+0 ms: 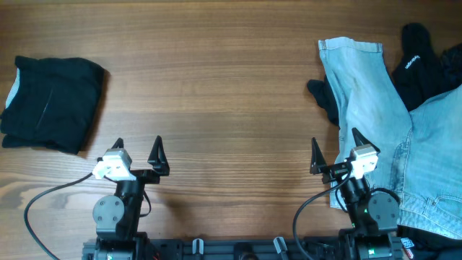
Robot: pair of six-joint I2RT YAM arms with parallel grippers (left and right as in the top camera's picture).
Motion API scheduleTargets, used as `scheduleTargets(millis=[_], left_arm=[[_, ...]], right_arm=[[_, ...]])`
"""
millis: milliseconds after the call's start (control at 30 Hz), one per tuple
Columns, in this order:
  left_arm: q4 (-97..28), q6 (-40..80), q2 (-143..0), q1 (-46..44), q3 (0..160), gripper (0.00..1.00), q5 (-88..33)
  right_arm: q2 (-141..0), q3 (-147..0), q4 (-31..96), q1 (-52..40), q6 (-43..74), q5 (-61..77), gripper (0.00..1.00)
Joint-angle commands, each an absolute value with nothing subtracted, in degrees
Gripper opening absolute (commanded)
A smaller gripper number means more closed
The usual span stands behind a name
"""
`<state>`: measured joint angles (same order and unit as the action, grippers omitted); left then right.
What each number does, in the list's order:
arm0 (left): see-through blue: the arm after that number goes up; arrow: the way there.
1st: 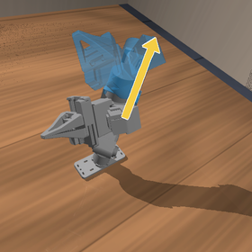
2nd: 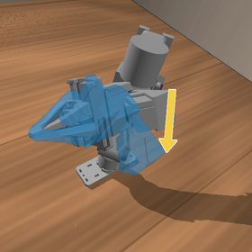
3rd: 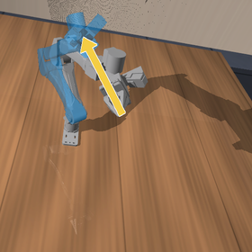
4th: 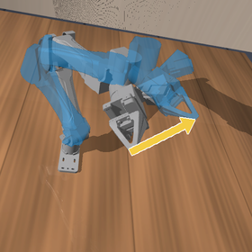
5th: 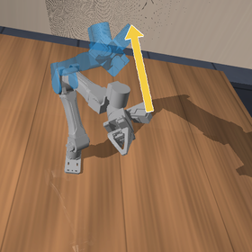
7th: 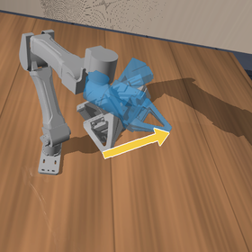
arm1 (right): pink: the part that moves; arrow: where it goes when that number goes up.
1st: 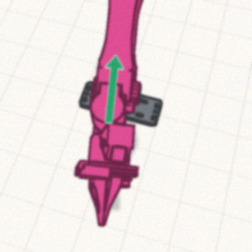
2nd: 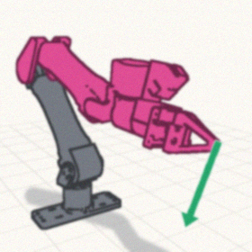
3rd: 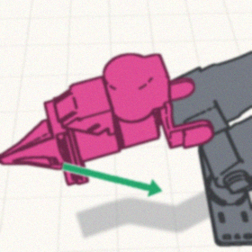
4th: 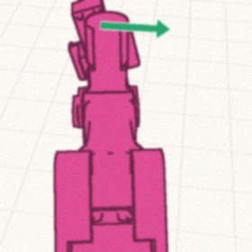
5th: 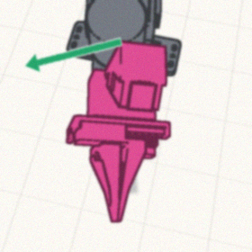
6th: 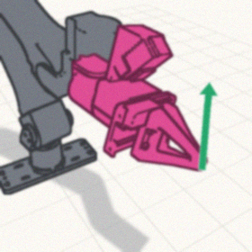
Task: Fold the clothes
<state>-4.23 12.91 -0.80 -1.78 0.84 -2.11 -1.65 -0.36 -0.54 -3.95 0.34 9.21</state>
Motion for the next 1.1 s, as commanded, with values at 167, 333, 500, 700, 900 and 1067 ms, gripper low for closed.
scheduleTargets(millis=[167,333,500,700,900,1067], left_arm=[[-3.86,14.13,-6.90,-2.02,9.65,1.00,-3.18],[-5.82,14.11,-26.46,-2.02,22.79,1.00,-3.20],[-21.98,14.11,-49.74,-2.02,42.28,1.00,-3.22],[-26.65,14.15,-61.84,-2.02,48.01,1.00,-3.62],[-26.65,14.15,-63.02,-2.02,48.01,1.00,-3.62],[-26.63,14.13,-63.02,-2.02,48.01,1.00,-3.62]], right_arm=[[-11.53,-13.96,7.31,-4.23,5.98,5.61,1.00],[-30.13,-33.36,22.72,-4.23,5.96,-0.73,1.00],[-51.24,-52.58,40.36,-4.23,4.91,-5.87,1.00],[-66.92,-54.74,42.19,-2.52,9.47,-17.06,0.86],[-90.50,-54.74,42.19,-1.63,12.23,-18.24,0.71],[-98.48,-54.83,42.83,-1.52,18.22,-19.70,0.04]])
